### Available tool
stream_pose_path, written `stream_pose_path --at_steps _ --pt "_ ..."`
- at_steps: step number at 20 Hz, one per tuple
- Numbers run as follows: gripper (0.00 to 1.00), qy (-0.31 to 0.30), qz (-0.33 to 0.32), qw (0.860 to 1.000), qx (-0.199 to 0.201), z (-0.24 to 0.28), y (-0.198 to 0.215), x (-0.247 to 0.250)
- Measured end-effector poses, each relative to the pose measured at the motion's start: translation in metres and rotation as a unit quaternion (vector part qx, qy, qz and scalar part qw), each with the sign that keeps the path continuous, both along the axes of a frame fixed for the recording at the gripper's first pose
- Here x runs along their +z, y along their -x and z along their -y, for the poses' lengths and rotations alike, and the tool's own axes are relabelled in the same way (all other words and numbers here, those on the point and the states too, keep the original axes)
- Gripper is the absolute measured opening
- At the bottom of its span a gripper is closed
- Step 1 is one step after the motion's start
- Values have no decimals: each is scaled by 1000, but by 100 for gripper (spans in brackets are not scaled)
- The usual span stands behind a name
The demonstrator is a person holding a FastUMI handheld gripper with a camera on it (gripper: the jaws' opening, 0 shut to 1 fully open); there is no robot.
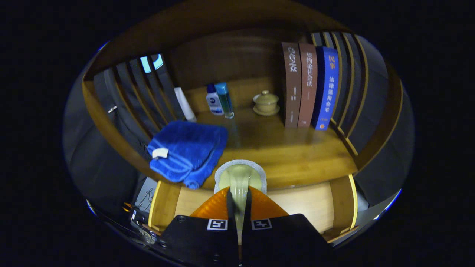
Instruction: Pull open the drawer, take out the items inside it, and place them on the countertop above the cabinet.
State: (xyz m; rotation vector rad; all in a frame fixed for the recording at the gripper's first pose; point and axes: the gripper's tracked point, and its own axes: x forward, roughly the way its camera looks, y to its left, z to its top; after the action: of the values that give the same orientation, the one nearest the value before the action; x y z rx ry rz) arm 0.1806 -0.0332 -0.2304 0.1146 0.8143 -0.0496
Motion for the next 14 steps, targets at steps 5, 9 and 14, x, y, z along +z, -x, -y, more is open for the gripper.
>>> stream_pose_path --at_steps 5,9,14 --pt "9 0 -7 1000 -10 12 -74 -8" --pt "8 4 -35 999 -26 22 -106 -29" --pt "13 9 -50 998 -30 25 -126 -42"
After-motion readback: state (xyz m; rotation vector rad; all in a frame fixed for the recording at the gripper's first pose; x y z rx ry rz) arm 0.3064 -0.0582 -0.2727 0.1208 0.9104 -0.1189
